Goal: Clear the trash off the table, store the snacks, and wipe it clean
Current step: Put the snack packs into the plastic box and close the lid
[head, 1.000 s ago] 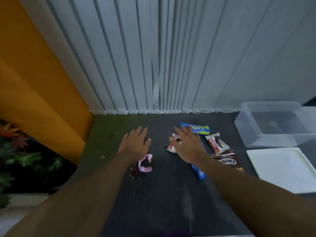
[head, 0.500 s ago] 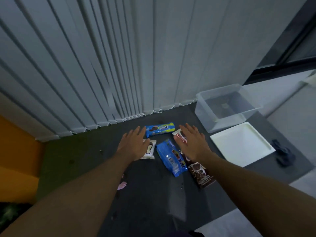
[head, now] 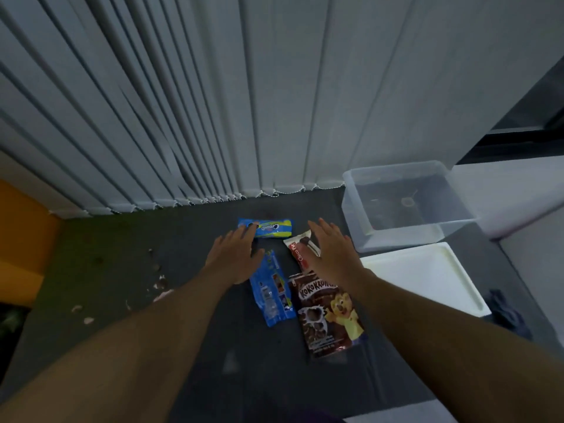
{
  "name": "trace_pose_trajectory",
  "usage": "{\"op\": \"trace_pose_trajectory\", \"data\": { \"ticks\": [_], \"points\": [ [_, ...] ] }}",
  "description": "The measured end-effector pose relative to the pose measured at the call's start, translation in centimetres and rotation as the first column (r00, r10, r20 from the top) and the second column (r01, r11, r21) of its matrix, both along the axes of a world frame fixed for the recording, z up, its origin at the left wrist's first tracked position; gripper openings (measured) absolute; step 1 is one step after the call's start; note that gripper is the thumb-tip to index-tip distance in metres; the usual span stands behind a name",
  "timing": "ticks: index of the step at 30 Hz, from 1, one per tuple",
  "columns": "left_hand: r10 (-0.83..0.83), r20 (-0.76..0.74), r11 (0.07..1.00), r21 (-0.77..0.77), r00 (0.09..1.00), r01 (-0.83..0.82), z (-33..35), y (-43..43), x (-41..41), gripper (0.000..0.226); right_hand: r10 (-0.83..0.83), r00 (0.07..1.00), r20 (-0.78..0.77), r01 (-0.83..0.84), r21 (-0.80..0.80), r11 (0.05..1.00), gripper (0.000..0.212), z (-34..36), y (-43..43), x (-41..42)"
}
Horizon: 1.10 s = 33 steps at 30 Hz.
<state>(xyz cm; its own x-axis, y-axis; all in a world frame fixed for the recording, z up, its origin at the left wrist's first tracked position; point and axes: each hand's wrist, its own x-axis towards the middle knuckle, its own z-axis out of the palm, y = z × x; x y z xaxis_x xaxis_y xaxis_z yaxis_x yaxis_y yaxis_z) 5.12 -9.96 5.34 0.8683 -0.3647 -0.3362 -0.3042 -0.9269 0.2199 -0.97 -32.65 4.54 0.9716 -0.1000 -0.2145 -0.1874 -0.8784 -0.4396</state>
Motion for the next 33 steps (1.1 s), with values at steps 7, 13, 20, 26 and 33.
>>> {"op": "trace_pose_trajectory", "data": {
  "ticks": [7,13,20,26,33],
  "points": [
    [0.117,-0.113,0.991,-0.047,0.987,-0.123,-2.4,-2.1,-2.4,0.087,0.114,0.993,-0.014,-0.114,0.013,0.993,0.071,-2.3,-0.8,3.5],
    [0.207,-0.206,0.978,0.009,0.956,-0.21,-5.5,-3.1,-2.3,0.1,0.178,0.984,-0.004,-0.178,0.028,0.984,0.073,-4.4,1.2,8.0],
    [0.203,-0.305,0.973,-0.049,0.931,-0.228,-7.5,-3.6,-1.4,0.1,0.252,0.964,-0.09,-0.254,-0.013,0.967,0.071,-7.5,3.2,11.1],
    [0.18,-0.345,0.97,-0.095,0.921,-0.225,-8.6,-3.1,-0.3,0.094,0.194,0.98,-0.04,-0.194,0.011,0.981,0.058,-8.9,3.7,12.2],
    [0.198,-0.409,0.962,-0.092,0.891,-0.257,-8.8,-3.1,0.1,0.091,0.148,0.989,-0.015,-0.147,0.035,0.988,0.051,-8.1,3.2,12.4]
  ]
}}
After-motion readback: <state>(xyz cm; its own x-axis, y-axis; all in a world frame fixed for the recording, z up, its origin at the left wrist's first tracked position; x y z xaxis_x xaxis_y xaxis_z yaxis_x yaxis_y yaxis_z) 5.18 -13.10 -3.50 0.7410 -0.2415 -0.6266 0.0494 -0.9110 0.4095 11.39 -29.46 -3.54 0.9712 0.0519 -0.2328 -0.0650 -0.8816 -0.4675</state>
